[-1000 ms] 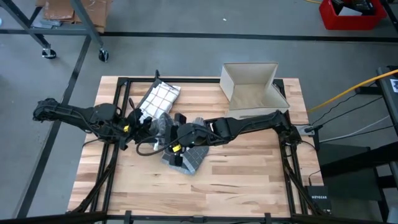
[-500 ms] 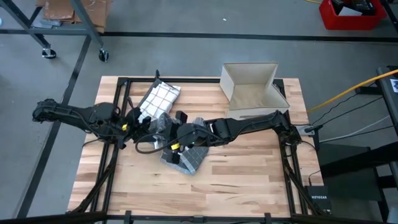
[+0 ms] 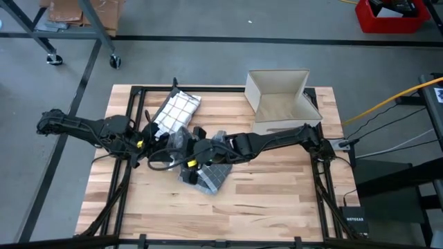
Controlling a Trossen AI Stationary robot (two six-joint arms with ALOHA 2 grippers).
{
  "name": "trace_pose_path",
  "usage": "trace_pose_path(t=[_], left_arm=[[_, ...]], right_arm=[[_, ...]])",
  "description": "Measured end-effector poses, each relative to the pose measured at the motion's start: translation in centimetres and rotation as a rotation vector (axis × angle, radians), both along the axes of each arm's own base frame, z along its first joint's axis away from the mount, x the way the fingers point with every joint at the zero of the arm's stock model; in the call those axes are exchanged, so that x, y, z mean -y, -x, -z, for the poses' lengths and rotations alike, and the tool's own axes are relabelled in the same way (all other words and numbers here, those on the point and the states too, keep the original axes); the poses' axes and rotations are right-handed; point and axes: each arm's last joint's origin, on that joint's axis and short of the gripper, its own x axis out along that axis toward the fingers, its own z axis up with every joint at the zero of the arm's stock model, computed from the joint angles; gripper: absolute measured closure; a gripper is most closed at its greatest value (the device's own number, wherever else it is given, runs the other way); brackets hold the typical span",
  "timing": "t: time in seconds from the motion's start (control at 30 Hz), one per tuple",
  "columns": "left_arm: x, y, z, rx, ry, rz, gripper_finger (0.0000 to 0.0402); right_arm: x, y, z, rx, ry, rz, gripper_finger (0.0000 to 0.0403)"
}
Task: Fold towel
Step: Fold the gray white kitchen towel
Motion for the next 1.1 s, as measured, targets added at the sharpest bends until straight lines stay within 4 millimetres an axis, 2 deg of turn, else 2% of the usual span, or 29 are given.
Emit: trace_pose_path(t=[0.2, 0.37, 0.6, 0.93, 1.1], left_arm=[[0.1, 0.1, 0.0, -0.002, 0.009, 0.049, 0.0401], [0.2, 0.1, 0.0, -0.033, 0.061, 0.098, 0.0401], [0.3, 0.1, 0.1, -0.119, 0.210, 0.120, 0.0401], [0.1, -1.0, 0.7, -0.228, 0.390, -0.023, 0.0401], [0.3, -2.3, 1.6, -0.309, 0.456, -0.040, 0.0401]], right_arm=[[-0.4, 0.2, 0.8, -0.081, -0.139, -0.090, 0.0278], [-1.0, 0.4, 1.0, -0.112, -0.118, -0.205, 0.0279], [-3.5, 1.0, 1.0, -0.088, 0.273, -0.374, 0.0279], [-6.4, 2.2, 0.4, -0.147, 1.002, -0.319, 0.0279], [-6.3, 2.1, 0.3, -0.151, 1.107, -0.368, 0.0279]])
